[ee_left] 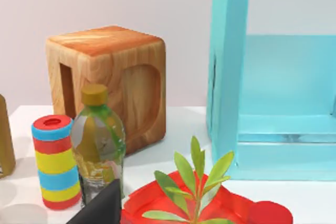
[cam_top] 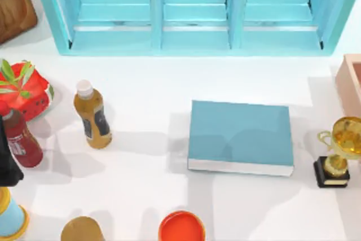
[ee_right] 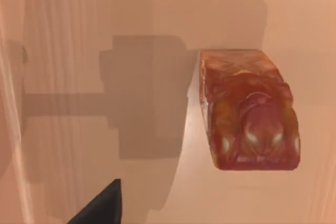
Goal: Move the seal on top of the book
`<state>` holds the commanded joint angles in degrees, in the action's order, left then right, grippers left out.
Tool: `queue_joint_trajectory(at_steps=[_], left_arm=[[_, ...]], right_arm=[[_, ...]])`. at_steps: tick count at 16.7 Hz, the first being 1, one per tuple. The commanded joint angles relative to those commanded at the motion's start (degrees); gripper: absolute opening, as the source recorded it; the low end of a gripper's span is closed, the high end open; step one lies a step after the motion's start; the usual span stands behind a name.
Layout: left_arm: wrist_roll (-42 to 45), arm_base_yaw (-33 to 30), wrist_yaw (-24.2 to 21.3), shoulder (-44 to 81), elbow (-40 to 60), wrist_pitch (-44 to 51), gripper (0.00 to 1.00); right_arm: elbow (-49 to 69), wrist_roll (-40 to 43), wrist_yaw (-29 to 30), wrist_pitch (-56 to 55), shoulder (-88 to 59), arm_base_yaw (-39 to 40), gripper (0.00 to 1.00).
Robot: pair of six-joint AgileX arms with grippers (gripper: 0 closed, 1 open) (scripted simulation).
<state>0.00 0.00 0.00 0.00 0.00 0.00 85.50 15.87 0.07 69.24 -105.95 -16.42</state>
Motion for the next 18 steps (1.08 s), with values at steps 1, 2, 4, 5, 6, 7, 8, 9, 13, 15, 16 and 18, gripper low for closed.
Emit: queue_joint_trajectory(at_steps=[1,2,4,5,6,7,8,9,13,15,16,18], left_arm=[[0.00,0.00,0.00,0.00,0.00,0.00,1.00],[0.00,0.00,0.00,0.00,0.00,0.00,1.00],[0.00,0.00,0.00,0.00,0.00,0.00,1.00],[0.00,0.00,0.00,0.00,0.00,0.00,1.00],[0.00,0.00,0.00,0.00,0.00,0.00,1.00],[0.00,0.00,0.00,0.00,0.00,0.00,1.00],[0.00,0.00,0.00,0.00,0.00,0.00,1.00],[0.00,0.00,0.00,0.00,0.00,0.00,1.00],[0.00,0.00,0.00,0.00,0.00,0.00,1.00],[0.00,0.00,0.00,0.00,0.00,0.00,1.00],[0.00,0.00,0.00,0.00,0.00,0.00,1.00],[0.00,0.00,0.00,0.00,0.00,0.00,1.00]], right_arm=[[-1.10,-0.07,-0.02,-1.26,-0.17,0.00,1.00],[-2.42,-0.10,-0.03,-2.85,-0.43,0.01,1.00],[-5.44,-0.14,-0.04,-6.78,-1.37,0.04,1.00],[-7.03,-0.15,-0.05,-8.99,-2.02,0.04,1.00],[-8.56,-0.16,-0.04,-11.26,-2.74,0.03,1.00],[-9.97,-0.17,-0.04,-13.47,-3.51,0.01,1.00],[-11.24,-0.17,-0.03,-15.53,-4.29,0.00,1.00],[-12.34,-0.16,-0.02,-17.32,-5.00,0.00,1.00],[-13.93,-0.17,-0.01,-19.96,-6.07,0.00,1.00],[-13.93,-0.17,-0.01,-19.96,-6.07,0.00,1.00],[-13.93,-0.17,-0.01,-19.96,-6.07,0.00,0.92],[-13.93,-0.17,-0.01,-19.96,-6.07,0.00,0.77]])
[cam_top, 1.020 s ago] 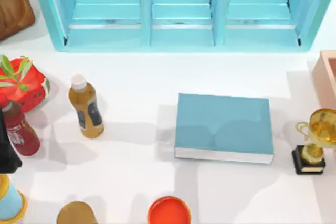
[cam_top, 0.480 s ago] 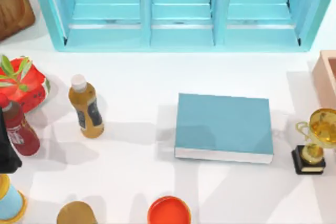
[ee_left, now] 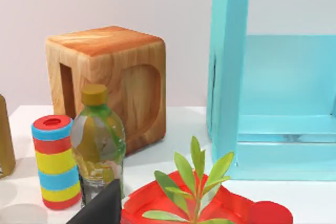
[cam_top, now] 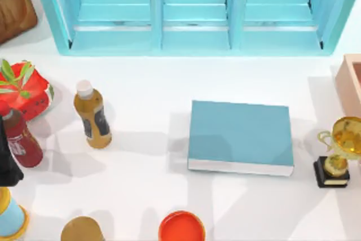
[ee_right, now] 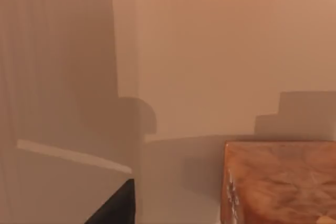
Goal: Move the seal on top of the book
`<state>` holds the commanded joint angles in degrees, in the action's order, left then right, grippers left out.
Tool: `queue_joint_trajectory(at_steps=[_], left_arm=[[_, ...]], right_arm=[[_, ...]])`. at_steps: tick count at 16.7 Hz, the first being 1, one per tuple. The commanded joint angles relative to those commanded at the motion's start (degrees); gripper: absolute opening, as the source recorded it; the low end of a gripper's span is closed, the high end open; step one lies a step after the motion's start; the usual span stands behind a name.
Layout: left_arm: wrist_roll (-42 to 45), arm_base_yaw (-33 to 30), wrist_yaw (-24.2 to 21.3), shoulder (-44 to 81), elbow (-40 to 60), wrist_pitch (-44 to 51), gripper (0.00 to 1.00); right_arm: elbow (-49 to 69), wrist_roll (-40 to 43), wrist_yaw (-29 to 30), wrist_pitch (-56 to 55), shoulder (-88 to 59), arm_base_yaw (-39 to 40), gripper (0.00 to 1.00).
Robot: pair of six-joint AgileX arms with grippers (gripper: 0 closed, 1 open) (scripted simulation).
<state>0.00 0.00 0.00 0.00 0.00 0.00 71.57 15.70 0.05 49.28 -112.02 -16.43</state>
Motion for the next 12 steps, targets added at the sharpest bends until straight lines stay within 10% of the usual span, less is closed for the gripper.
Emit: queue_joint_trajectory(at_steps=[10,12], left_arm=[[0.00,0.00,0.00,0.00,0.00,0.00,1.00],[0.00,0.00,0.00,0.00,0.00,0.00,1.00]], right_arm=[[0.00,0.00,0.00,0.00,0.00,0.00,0.02],[0.00,0.00,0.00,0.00,0.00,0.00,0.00]])
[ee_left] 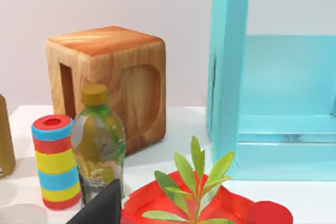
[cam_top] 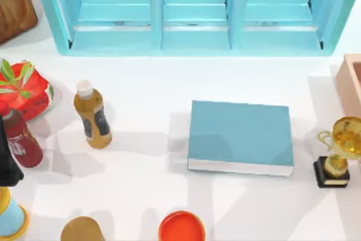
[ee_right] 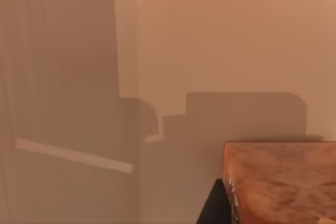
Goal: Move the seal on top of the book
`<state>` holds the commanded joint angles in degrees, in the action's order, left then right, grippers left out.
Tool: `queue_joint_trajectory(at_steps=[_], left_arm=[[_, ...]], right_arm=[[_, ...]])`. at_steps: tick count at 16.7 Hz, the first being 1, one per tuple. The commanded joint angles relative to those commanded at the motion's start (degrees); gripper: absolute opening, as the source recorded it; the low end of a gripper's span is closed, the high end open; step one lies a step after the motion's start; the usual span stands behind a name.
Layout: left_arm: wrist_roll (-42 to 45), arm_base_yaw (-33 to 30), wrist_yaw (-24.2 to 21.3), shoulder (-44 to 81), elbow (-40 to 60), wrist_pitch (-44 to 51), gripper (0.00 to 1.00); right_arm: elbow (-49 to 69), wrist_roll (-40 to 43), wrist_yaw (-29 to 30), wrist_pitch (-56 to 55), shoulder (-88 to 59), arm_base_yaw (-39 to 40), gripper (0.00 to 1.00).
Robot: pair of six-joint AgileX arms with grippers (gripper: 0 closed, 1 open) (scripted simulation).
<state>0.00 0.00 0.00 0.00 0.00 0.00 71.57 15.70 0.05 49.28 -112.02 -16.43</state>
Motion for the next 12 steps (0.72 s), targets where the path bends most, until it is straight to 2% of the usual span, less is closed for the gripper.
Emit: queue_joint_trajectory(at_steps=[8,12], left_arm=[[0.00,0.00,0.00,0.00,0.00,0.00,1.00],[0.00,0.00,0.00,0.00,0.00,0.00,1.00]], right_arm=[[0.11,-0.12,0.05,0.15,0.15,0.01,0.00],[4.39,-3.71,0.72,5.46,2.05,1.83,0.00]])
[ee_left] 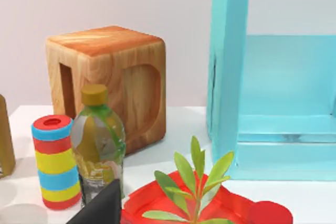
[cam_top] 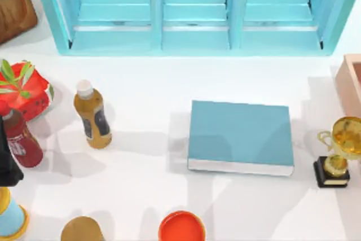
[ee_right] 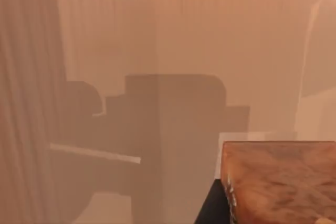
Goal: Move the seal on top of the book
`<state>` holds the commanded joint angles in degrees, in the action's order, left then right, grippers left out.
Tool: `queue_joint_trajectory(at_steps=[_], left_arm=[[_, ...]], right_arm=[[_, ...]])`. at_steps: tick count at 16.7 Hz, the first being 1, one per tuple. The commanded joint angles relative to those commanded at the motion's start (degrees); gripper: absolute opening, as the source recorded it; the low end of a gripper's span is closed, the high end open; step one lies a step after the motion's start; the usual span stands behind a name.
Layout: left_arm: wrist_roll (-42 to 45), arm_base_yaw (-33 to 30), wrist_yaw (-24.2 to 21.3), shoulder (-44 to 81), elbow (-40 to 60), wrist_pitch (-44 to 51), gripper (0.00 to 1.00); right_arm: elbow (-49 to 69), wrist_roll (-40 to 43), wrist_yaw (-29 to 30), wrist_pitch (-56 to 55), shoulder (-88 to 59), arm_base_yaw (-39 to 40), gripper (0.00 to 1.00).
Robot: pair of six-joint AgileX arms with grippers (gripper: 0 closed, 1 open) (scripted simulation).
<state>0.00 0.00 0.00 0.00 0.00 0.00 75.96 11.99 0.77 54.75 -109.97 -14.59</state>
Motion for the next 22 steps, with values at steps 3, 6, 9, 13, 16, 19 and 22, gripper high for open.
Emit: queue_joint_trajectory(at_steps=[3,6,9,13,16,19,22], left_arm=[[0.00,0.00,0.00,0.00,0.00,0.00,1.00],[0.00,0.00,0.00,0.00,0.00,0.00,1.00],[0.00,0.00,0.00,0.00,0.00,0.00,1.00],[0.00,0.00,0.00,0.00,0.00,0.00,1.00],[0.00,0.00,0.00,0.00,0.00,0.00,1.00],[0.00,0.00,0.00,0.00,0.00,0.00,1.00],[0.00,0.00,0.00,0.00,0.00,0.00,1.00]], right_arm=[[5.86,-5.14,0.30,7.01,1.99,4.39,0.00],[11.74,-11.03,0.17,14.73,3.56,10.73,0.00],[16.52,-16.42,-0.13,21.52,4.74,17.22,0.00],[20.19,-20.66,-0.55,26.74,5.63,22.54,0.00],[20.41,-20.90,-0.58,27.03,5.70,22.84,0.00],[20.36,-21.08,-0.66,26.80,5.29,22.72,0.00],[21.72,-25.13,-0.53,24.76,1.81,26.68,0.00]])
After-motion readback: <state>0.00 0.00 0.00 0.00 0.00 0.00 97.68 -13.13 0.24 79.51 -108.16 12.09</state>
